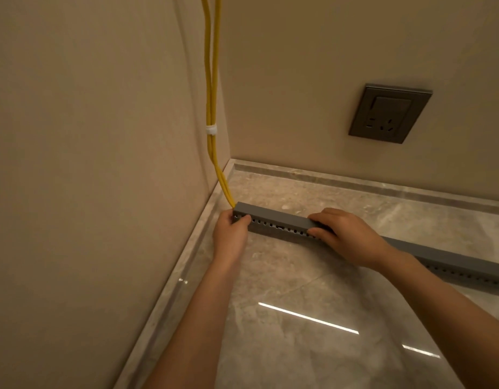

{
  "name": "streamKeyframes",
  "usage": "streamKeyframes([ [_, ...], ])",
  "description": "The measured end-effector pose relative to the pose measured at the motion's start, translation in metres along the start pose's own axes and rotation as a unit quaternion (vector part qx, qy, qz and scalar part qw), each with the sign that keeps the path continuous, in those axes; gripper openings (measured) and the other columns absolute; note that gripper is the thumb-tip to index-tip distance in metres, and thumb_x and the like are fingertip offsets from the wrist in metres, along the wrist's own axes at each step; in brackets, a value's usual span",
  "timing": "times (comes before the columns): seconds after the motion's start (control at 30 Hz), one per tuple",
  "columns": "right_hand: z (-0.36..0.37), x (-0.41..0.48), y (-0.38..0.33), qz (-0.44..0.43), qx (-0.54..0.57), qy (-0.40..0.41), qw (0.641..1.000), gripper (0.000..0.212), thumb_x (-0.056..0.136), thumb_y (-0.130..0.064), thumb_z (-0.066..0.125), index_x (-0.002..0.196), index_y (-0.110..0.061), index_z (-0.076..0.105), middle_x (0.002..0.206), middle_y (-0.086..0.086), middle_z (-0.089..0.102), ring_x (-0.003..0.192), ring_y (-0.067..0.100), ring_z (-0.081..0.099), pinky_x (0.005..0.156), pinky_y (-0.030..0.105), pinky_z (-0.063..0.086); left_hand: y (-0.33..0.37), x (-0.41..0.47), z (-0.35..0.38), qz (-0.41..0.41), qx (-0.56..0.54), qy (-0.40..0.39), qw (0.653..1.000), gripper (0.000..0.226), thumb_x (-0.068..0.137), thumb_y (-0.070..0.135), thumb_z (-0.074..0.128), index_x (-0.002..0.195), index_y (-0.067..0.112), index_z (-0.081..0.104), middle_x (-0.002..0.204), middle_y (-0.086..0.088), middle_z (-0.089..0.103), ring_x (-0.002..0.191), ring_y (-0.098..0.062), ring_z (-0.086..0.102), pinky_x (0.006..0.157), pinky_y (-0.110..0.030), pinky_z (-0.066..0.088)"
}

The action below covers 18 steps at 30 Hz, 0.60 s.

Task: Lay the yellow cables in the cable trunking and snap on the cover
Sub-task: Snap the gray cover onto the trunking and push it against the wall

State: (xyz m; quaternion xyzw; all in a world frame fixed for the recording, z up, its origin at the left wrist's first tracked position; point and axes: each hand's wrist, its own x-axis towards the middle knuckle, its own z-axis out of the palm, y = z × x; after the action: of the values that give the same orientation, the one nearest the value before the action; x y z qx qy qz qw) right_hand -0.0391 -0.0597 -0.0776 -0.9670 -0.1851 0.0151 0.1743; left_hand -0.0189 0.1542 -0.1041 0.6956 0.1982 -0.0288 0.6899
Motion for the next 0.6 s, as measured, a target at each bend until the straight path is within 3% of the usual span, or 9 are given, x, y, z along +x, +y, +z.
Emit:
streamKeyframes([
  [0.07, -0.005, -0.002, -0.003, -0.007, 0.002, 0.006, 1.0, 0.028, 0.095, -0.033, 0.046, 0.111, -0.016, 0.06, 0.096, 0.003, 0.06, 0.085, 0.017, 0.053, 0.075, 0.034, 0.045, 0.003, -0.004, -0.001, -0.039, -0.125, -0.014, 0.991, 0.029, 0.092, 0.009, 0.05, 0.121, 0.011, 0.053, 0.11, -0.007, 0.062, 0.1, -0.016, 0.059, 0.084, -0.028, 0.047],
  [0.17, -0.011, -0.005, -0.006, -0.02, 0.011, 0.009, 1.0, 0.026, 0.095, -0.033, 0.045, 0.109, -0.017, 0.061, 0.093, 0.001, 0.061, 0.082, 0.015, 0.053, 0.074, 0.032, 0.045, 0.003, -0.014, 0.004, -0.106, -0.295, -0.056, 0.948, 0.032, 0.096, 0.012, 0.046, 0.128, 0.012, 0.044, 0.118, -0.015, 0.056, 0.104, -0.025, 0.058, 0.076, -0.033, 0.052],
  [0.33, -0.018, -0.012, -0.013, -0.033, 0.015, 0.0, 0.999, 0.026, 0.095, -0.034, 0.046, 0.107, -0.018, 0.063, 0.088, -0.001, 0.063, 0.079, 0.014, 0.054, 0.072, 0.034, 0.045, -0.005, -0.033, 0.015, -0.123, -0.363, -0.054, 0.922, 0.029, 0.1, 0.026, 0.038, 0.122, 0.012, 0.048, 0.112, -0.011, 0.058, 0.104, -0.027, 0.056, 0.074, -0.035, 0.052],
  [0.43, -0.023, -0.015, -0.017, -0.042, 0.017, 0.002, 0.999, 0.027, 0.094, -0.033, 0.047, 0.109, -0.018, 0.064, 0.089, 0.0, 0.065, 0.079, 0.016, 0.056, 0.073, 0.038, 0.047, -0.01, -0.04, 0.013, -0.098, -0.4, -0.05, 0.91, 0.023, 0.097, 0.03, 0.043, 0.111, 0.017, 0.056, 0.112, -0.007, 0.061, 0.099, -0.02, 0.059, 0.074, -0.033, 0.052],
  [0.6, -0.032, -0.016, -0.02, -0.048, 0.004, 0.014, 0.999, 0.028, 0.094, -0.035, 0.046, 0.114, -0.022, 0.062, 0.092, -0.001, 0.067, 0.08, 0.016, 0.057, 0.072, 0.038, 0.048, -0.006, -0.046, 0.014, -0.072, -0.438, -0.035, 0.895, 0.028, 0.093, 0.035, 0.05, 0.114, 0.019, 0.06, 0.11, -0.004, 0.066, 0.102, -0.017, 0.062, 0.072, -0.028, 0.056],
])
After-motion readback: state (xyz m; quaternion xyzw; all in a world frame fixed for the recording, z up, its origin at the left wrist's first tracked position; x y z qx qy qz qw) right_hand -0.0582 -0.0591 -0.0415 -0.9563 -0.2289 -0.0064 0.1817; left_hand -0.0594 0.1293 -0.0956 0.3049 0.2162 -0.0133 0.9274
